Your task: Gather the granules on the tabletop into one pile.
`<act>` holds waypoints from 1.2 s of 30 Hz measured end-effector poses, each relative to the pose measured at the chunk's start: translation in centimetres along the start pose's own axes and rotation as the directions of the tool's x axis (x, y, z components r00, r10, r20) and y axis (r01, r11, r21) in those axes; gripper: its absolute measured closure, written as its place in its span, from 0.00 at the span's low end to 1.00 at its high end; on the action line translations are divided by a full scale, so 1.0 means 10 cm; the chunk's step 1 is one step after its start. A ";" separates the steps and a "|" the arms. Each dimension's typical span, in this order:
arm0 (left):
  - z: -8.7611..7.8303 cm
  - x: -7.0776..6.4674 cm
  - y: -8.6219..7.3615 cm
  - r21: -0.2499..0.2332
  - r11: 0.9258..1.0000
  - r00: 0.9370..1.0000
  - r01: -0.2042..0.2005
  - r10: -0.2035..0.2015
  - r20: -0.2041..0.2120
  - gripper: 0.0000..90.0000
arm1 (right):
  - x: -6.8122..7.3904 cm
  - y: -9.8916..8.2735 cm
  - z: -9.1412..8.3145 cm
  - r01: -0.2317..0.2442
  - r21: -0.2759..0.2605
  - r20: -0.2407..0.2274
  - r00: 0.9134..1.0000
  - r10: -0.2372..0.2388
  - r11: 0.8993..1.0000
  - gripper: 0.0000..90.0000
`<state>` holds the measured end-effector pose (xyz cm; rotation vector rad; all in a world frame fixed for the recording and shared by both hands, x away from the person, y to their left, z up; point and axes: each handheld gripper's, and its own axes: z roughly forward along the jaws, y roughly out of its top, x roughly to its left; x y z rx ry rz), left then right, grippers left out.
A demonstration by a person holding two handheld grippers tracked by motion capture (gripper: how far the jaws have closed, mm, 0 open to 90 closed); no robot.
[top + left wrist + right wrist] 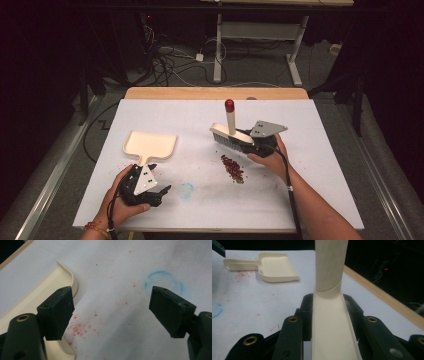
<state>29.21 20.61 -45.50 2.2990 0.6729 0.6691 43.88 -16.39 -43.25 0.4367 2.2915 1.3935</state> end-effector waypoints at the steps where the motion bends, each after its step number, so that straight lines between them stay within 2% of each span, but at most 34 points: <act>1: 0.00 0.01 0.00 -0.003 1.000 1.000 0.002 -0.002 0.004 0.21 | 0.00 0.00 0.00 0.000 0.000 0.000 1.000 0.000 1.000 0.75; 2: 0.00 0.01 -0.01 -0.005 1.000 1.000 0.007 -0.007 0.007 0.21 | -0.05 -0.02 0.13 0.009 0.015 -0.022 1.000 -0.008 1.000 0.75; 3: 0.00 0.02 -0.01 -0.002 1.000 1.000 0.008 -0.008 0.010 0.21 | -0.07 -0.03 0.17 0.002 0.010 -0.043 0.999 -0.002 1.000 0.75; 5: 0.01 0.02 -0.02 0.002 1.000 1.000 0.004 -0.004 0.011 0.21 | -0.10 -0.05 0.22 -0.033 -0.009 -0.064 0.997 0.032 0.999 0.75; 7: 0.01 0.02 -0.03 -0.002 1.000 1.000 0.009 -0.009 0.016 0.21 | -0.11 -0.06 0.23 -0.041 -0.016 -0.077 0.996 0.040 0.999 0.75; 9: 0.01 0.01 -0.03 0.000 1.000 1.000 0.009 -0.009 0.017 0.21 | -0.15 -0.10 0.24 -0.064 -0.027 -0.114 0.992 0.061 0.998 0.75; 13: 0.00 0.00 -0.03 0.004 1.000 1.000 0.000 0.000 0.016 0.21 | -0.16 -0.10 0.16 -0.044 -0.014 -0.170 0.985 0.041 0.999 0.75; 15: 0.00 -0.01 -0.02 0.002 1.000 1.000 0.002 -0.002 0.019 0.21 | -0.16 -0.11 0.14 -0.028 -0.011 -0.183 0.983 0.025 1.000 0.75; 16: 0.00 -0.02 -0.02 0.005 1.000 1.000 0.000 0.000 0.019 0.21 | -0.16 -0.11 0.11 -0.019 -0.008 -0.197 0.980 0.017 1.000 0.75; 17: 0.01 -0.02 -0.02 0.008 1.000 1.000 -0.004 0.004 0.020 0.21 | -0.17 -0.14 0.04 -0.008 -0.006 -0.234 0.972 0.007 1.000 0.75; 18: 0.01 -0.02 -0.01 0.011 1.000 1.000 -0.007 0.007 0.021 0.21 | -0.17 -0.14 0.04 -0.008 -0.006 -0.234 0.972 0.007 1.000 0.75; 21: 0.02 -0.03 -0.01 0.017 1.000 1.000 -0.008 0.008 0.025 0.21 | -0.19 -0.17 -0.06 0.008 -0.002 -0.271 0.963 -0.008 1.000 0.75; 23: 0.03 -0.03 -0.01 0.018 1.000 1.000 -0.009 0.009 0.027 0.21 | -0.20 -0.18 -0.12 0.026 0.007 -0.275 0.961 -0.023 1.000 0.75; 28: 0.03 -0.04 -0.01 0.020 1.000 0.999 -0.017 0.016 0.028 0.21 | -0.20 -0.25 -0.25 0.020 0.005 -0.297 0.955 -0.017 1.000 0.75; 31: 0.02 -0.04 -0.01 0.020 1.000 0.999 -0.018 0.017 0.030 0.21 | -0.19 -0.27 -0.32 0.026 0.012 -0.298 0.954 -0.021 1.000 0.75; 36: 0.02 -0.05 -0.01 0.019 1.000 0.999 -0.020 0.020 0.031 0.21 | -0.14 -0.29 -0.44 0.055 0.021 -0.307 0.951 -0.046 0.998 0.75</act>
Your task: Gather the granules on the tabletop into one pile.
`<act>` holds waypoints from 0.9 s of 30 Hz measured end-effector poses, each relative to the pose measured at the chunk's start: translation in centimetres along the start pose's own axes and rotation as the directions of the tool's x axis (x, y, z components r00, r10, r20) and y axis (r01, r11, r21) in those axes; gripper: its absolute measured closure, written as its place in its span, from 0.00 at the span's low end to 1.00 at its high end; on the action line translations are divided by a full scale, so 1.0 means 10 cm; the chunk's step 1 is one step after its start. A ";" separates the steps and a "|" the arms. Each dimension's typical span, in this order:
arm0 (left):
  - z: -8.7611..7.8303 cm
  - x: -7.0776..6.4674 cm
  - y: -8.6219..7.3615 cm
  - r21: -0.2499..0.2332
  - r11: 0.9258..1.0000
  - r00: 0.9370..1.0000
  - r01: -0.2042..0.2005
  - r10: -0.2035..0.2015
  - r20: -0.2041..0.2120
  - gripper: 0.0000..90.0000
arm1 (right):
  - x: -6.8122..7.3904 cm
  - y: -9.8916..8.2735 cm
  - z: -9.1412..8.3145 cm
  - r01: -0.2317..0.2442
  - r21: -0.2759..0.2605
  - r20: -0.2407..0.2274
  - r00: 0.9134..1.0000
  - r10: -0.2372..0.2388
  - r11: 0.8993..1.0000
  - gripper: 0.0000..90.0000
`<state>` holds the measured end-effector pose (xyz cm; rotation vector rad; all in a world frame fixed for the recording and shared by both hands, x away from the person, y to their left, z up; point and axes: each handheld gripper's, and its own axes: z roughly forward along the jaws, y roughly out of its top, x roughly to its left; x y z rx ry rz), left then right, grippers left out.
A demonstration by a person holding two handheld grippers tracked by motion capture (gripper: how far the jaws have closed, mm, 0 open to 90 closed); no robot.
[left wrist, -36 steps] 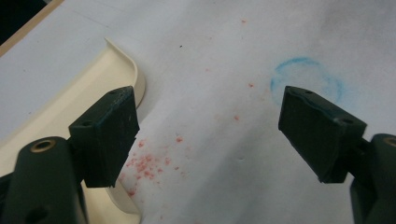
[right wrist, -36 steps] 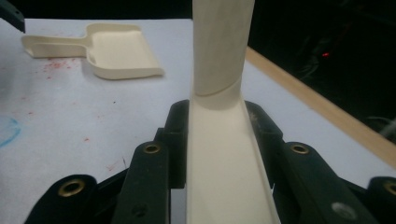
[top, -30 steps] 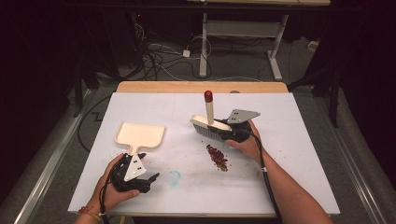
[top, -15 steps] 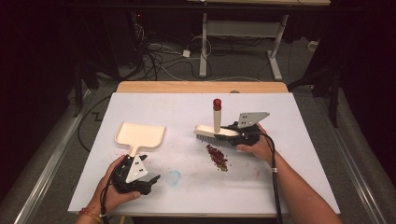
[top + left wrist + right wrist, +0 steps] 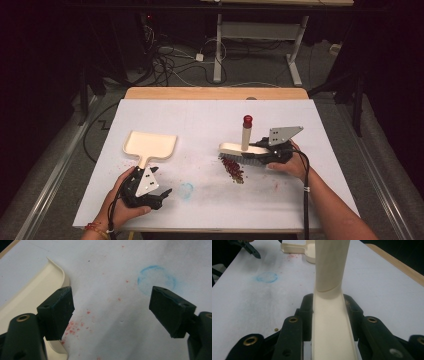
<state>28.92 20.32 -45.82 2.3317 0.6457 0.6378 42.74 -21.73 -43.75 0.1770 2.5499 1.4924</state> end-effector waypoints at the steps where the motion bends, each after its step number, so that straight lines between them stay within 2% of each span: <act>1: 0.00 0.00 0.00 0.000 1.000 1.000 0.000 0.000 0.000 0.21 | 0.02 0.00 -0.02 0.002 0.002 0.000 1.000 -0.002 1.000 0.75; 7: 0.00 -0.01 0.01 0.001 1.000 1.000 -0.006 0.006 0.001 0.21 | 0.09 0.00 -0.08 0.018 0.003 0.037 0.999 -0.018 1.000 0.75; 9: 0.01 -0.01 0.01 0.000 1.000 1.000 -0.004 0.004 0.001 0.21 | 0.10 0.04 -0.10 0.023 -0.011 0.086 0.996 -0.022 1.000 0.75; 13: 0.02 -0.01 0.02 0.002 1.000 1.000 -0.005 0.005 0.003 0.21 | 0.07 0.08 -0.07 0.016 -0.032 0.116 0.993 -0.012 0.999 0.75; 17: 0.03 0.00 0.03 0.003 1.000 1.000 -0.008 0.008 0.001 0.21 | -0.03 0.16 0.09 0.008 -0.045 0.148 0.989 -0.001 0.999 0.75; 18: 0.04 0.00 0.04 0.002 1.000 1.000 -0.007 0.007 0.002 0.21 | -0.03 0.16 0.09 0.008 -0.045 0.148 0.989 -0.001 0.999 0.75; 22: 0.05 0.00 0.04 0.006 1.000 1.000 -0.011 0.011 0.006 0.21 | -0.09 0.22 0.27 0.012 -0.038 0.164 0.986 -0.006 0.999 0.75; 25: 0.05 0.00 0.03 0.008 1.000 1.000 -0.010 0.010 0.009 0.21 | -0.11 0.23 0.42 0.024 -0.021 0.157 0.987 -0.021 0.999 0.75; 27: 0.05 0.01 0.02 0.012 1.000 1.000 -0.012 0.011 0.006 0.21 | -0.09 0.23 0.50 0.037 -0.006 0.128 0.991 -0.036 0.999 0.75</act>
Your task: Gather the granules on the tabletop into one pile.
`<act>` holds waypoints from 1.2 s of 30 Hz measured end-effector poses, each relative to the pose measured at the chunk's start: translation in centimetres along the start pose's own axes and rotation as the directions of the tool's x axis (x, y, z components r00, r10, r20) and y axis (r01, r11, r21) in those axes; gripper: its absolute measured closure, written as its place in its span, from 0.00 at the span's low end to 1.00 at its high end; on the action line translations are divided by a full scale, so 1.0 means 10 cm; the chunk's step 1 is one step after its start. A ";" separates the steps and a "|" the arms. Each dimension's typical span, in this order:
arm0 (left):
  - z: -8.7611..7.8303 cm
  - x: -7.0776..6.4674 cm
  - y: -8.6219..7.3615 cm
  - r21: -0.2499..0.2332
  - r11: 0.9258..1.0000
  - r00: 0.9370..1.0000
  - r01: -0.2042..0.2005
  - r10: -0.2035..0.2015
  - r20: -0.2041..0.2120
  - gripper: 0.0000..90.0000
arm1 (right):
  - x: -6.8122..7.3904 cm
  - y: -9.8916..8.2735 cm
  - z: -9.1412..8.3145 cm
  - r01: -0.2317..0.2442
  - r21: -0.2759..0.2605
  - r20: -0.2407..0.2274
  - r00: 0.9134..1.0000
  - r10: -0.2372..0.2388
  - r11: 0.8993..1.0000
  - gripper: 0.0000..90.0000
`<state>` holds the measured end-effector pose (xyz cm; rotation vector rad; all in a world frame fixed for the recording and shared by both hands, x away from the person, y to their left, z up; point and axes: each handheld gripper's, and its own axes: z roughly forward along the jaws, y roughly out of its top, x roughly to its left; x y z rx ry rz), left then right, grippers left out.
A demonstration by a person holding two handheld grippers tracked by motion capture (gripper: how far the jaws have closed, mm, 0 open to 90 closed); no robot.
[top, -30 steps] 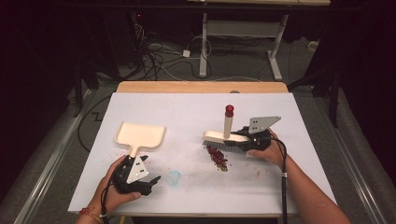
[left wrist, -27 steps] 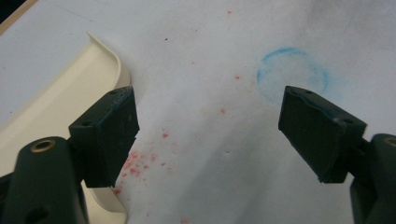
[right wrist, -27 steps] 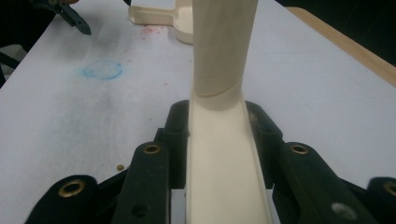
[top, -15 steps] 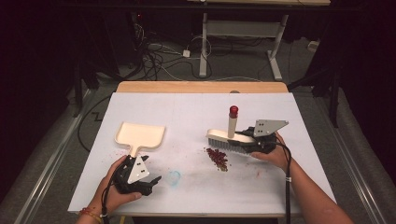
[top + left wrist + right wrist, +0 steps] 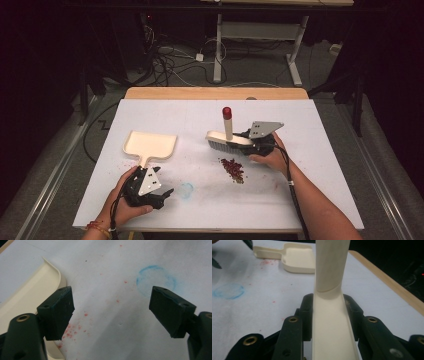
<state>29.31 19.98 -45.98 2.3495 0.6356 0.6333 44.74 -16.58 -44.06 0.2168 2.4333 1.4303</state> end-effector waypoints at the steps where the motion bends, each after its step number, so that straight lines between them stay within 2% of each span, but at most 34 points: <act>1: 0.00 0.00 0.00 0.000 1.000 1.000 0.002 -0.002 -0.002 0.21 | 0.02 0.00 0.02 -0.002 0.001 -0.012 1.000 0.002 1.000 0.75; 2: -0.01 0.00 0.00 -0.003 1.000 1.000 0.003 -0.003 -0.002 0.21 | 0.02 0.00 0.03 0.001 -0.001 -0.026 1.000 -0.001 1.000 0.75; 3: -0.01 -0.01 0.00 -0.005 1.000 1.000 0.004 -0.004 -0.002 0.21 | 0.04 0.00 0.02 0.004 0.002 -0.059 0.998 -0.004 1.000 0.75; 4: -0.01 -0.02 0.00 -0.005 1.000 1.000 0.005 -0.005 -0.002 0.21 | 0.04 0.00 0.02 0.004 0.002 -0.059 0.998 -0.004 1.000 0.75; 12: -0.02 -0.02 -0.01 0.002 1.000 1.000 0.002 -0.002 -0.001 0.21 | 0.11 -0.08 -0.21 0.044 0.014 -0.160 0.986 -0.041 0.999 0.74; 16: -0.01 -0.03 -0.01 0.005 1.000 1.000 0.000 0.000 0.001 0.21 | 0.14 -0.09 -0.32 0.063 0.023 -0.179 0.982 -0.058 0.998 0.75; 19: -0.01 -0.03 0.00 0.004 1.000 1.000 -0.003 0.003 0.001 0.21 | 0.15 -0.10 -0.38 0.074 0.030 -0.159 0.985 -0.069 0.997 0.75; 21: -0.01 -0.03 0.00 0.003 1.000 1.000 -0.004 0.004 0.001 0.21 | 0.14 -0.11 -0.42 0.059 0.021 -0.127 0.990 -0.056 0.998 0.75; 22: -0.01 -0.03 0.00 0.003 1.000 1.000 -0.005 0.005 0.002 0.21 | 0.14 -0.11 -0.42 0.059 0.021 -0.127 0.990 -0.056 0.998 0.75; 25: -0.01 -0.03 0.00 0.004 1.000 1.000 -0.008 0.008 0.003 0.21 | 0.13 -0.10 -0.47 0.045 0.003 -0.089 0.995 -0.044 0.999 0.75; 26: -0.01 -0.03 0.00 0.004 1.000 1.000 -0.007 0.007 0.004 0.21 | 0.12 -0.09 -0.52 0.037 -0.008 -0.063 0.997 -0.037 0.999 0.75; 27: -0.01 -0.03 0.00 0.004 1.000 1.000 -0.008 0.008 0.003 0.21 | 0.12 -0.09 -0.52 0.037 -0.008 -0.063 0.997 -0.037 0.999 0.75; 28: -0.01 -0.03 0.00 0.004 1.000 1.000 -0.009 0.009 0.003 0.21 | 0.13 -0.08 -0.54 0.031 -0.013 -0.048 0.998 -0.031 0.999 0.75; 30: -0.02 -0.03 0.00 0.003 1.000 1.000 -0.010 0.010 0.004 0.21 | 0.14 -0.06 -0.60 0.016 0.001 0.017 1.000 -0.016 1.000 0.75; 31: -0.02 -0.03 0.00 0.004 1.000 1.000 -0.012 0.012 0.003 0.21 | 0.16 -0.06 -0.63 -0.002 0.002 0.041 0.999 0.002 1.000 0.75; 33: -0.03 -0.04 -0.01 0.003 1.000 1.000 -0.010 0.010 0.008 0.21 | 0.21 -0.05 -0.73 -0.051 0.022 0.116 0.992 0.048 0.998 0.75; 36: -0.04 -0.03 -0.01 -0.003 1.000 1.000 -0.016 0.016 0.001 0.21 | 0.31 -0.08 -0.89 -0.118 0.020 0.157 0.981 0.114 0.993 0.75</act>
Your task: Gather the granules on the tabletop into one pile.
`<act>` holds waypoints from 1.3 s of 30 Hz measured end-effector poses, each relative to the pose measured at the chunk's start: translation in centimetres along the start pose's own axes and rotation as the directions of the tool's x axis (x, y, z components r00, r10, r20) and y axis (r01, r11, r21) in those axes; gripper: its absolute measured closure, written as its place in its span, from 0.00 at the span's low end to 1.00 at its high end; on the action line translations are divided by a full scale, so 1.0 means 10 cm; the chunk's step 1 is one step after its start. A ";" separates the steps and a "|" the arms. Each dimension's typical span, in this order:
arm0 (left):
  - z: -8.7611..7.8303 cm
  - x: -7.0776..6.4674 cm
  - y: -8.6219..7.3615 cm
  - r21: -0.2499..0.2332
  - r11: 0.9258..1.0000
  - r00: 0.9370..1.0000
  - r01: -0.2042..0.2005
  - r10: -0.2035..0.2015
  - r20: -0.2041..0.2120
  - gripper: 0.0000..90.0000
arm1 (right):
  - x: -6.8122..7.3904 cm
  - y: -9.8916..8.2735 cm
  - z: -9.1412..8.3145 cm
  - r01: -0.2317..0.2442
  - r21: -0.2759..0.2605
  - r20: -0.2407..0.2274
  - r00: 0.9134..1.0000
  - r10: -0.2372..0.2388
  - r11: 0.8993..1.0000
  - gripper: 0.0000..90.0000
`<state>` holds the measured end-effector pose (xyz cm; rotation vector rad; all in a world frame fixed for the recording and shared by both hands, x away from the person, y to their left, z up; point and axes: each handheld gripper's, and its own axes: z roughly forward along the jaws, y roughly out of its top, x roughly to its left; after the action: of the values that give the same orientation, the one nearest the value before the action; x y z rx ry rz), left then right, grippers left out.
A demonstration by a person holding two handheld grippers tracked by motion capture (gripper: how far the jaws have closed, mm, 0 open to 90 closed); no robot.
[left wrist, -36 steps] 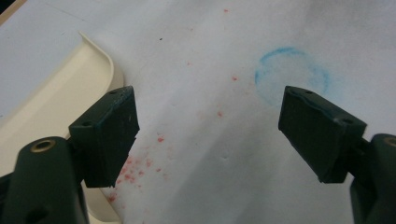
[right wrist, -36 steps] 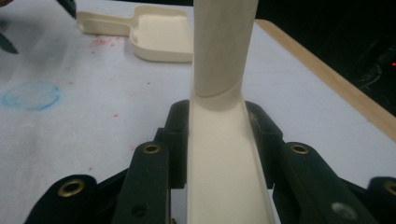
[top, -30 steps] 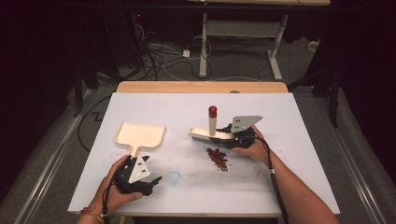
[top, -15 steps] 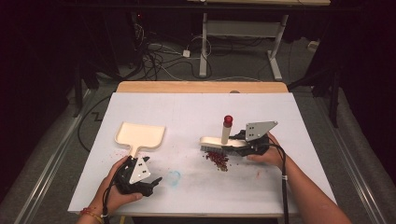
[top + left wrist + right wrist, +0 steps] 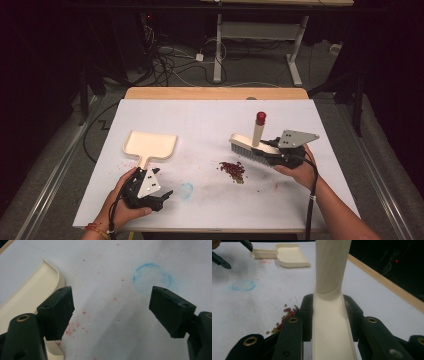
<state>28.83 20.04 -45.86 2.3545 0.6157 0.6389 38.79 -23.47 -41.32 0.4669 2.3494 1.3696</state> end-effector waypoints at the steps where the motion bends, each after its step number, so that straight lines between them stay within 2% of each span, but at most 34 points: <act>1: 0.00 0.00 0.00 0.002 1.000 1.000 0.008 -0.008 0.006 0.21 | 0.03 -0.02 -0.05 -0.011 0.004 0.023 1.000 0.010 1.000 0.75; 3: 0.00 -0.01 0.01 0.000 1.000 1.000 0.001 -0.001 0.005 0.22 | 0.10 -0.05 -0.17 -0.006 0.019 0.038 0.999 0.005 1.000 0.75; 4: 0.00 -0.01 0.01 0.000 1.000 1.000 -0.004 0.004 0.004 0.22 | 0.13 -0.06 -0.23 -0.003 0.021 0.028 1.000 0.003 1.000 0.75; 5: 0.00 -0.02 0.01 0.001 1.000 1.000 -0.006 0.006 0.005 0.22 | 0.17 -0.07 -0.35 -0.012 0.009 -0.002 1.000 0.012 1.000 0.75; 7: 0.00 -0.02 0.02 -0.001 1.000 1.000 -0.008 0.008 0.006 0.22 | 0.20 -0.08 -0.41 -0.019 0.002 -0.014 1.000 0.020 1.000 0.75; 10: 0.01 -0.02 0.03 -0.001 1.000 1.000 -0.009 0.009 0.009 0.22 | 0.32 -0.11 -0.57 0.003 -0.011 -0.055 0.998 -0.004 1.000 0.75; 14: 0.03 -0.03 0.04 0.002 1.000 1.000 -0.016 0.016 0.017 0.22 | 0.45 -0.21 -0.74 0.047 -0.025 -0.176 0.983 -0.050 0.999 0.75; 16: 0.04 -0.03 0.04 0.005 1.000 1.000 -0.018 0.018 0.019 0.22 | 0.48 -0.30 -0.77 0.025 -0.046 -0.233 0.972 -0.035 0.999 0.75; 18: 0.05 -0.03 0.06 0.007 1.000 1.000 -0.020 0.020 0.022 0.22 | 0.49 -0.38 -0.72 0.020 -0.032 -0.266 0.964 -0.028 0.999 0.75; 20: 0.06 -0.04 0.07 0.009 1.000 0.999 -0.022 0.021 0.025 0.22 | 0.51 -0.41 -0.64 0.058 0.005 -0.271 0.961 -0.055 0.998 0.75; 21: 0.07 -0.04 0.08 0.011 1.000 0.999 -0.025 0.024 0.028 0.22 | 0.50 -0.42 -0.60 0.068 0.006 -0.281 0.958 -0.063 0.998 0.75; 24: 0.10 -0.04 0.09 0.015 0.999 0.999 -0.031 0.031 0.034 0.22 | 0.45 -0.39 -0.47 0.100 -0.006 -0.311 0.946 -0.097 0.995 0.75; 25: 0.11 -0.03 0.09 0.019 0.999 0.999 -0.034 0.033 0.036 0.22 | 0.39 -0.35 -0.37 0.101 -0.012 -0.321 0.942 -0.099 0.995 0.75; 26: 0.11 -0.02 0.09 0.019 0.999 0.999 -0.029 0.028 0.038 0.22 | 0.39 -0.35 -0.37 0.101 -0.012 -0.321 0.942 -0.099 0.995 0.75; 30: 0.12 -0.02 0.09 0.019 0.999 0.999 -0.030 0.029 0.043 0.22 | 0.30 -0.25 -0.15 0.124 -0.030 -0.343 0.931 -0.127 0.992 0.75; 31: 0.12 -0.02 0.09 0.020 0.999 0.999 -0.031 0.030 0.043 0.22 | 0.27 -0.18 -0.06 0.127 -0.051 -0.347 0.928 -0.137 0.991 0.75; 36: 0.11 -0.03 0.07 0.021 0.999 0.999 -0.029 0.028 0.044 0.22 | 0.25 -0.08 -0.02 0.110 -0.096 -0.358 0.923 -0.137 0.989 0.75; 39: 0.11 -0.03 0.06 0.025 0.999 0.999 -0.026 0.025 0.042 0.22 | 0.25 -0.07 -0.05 0.105 -0.099 -0.329 0.935 -0.132 0.990 0.75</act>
<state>29.36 19.03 -46.30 2.3966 0.5790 0.5950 36.32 -22.99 -42.13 0.0679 2.5248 1.5818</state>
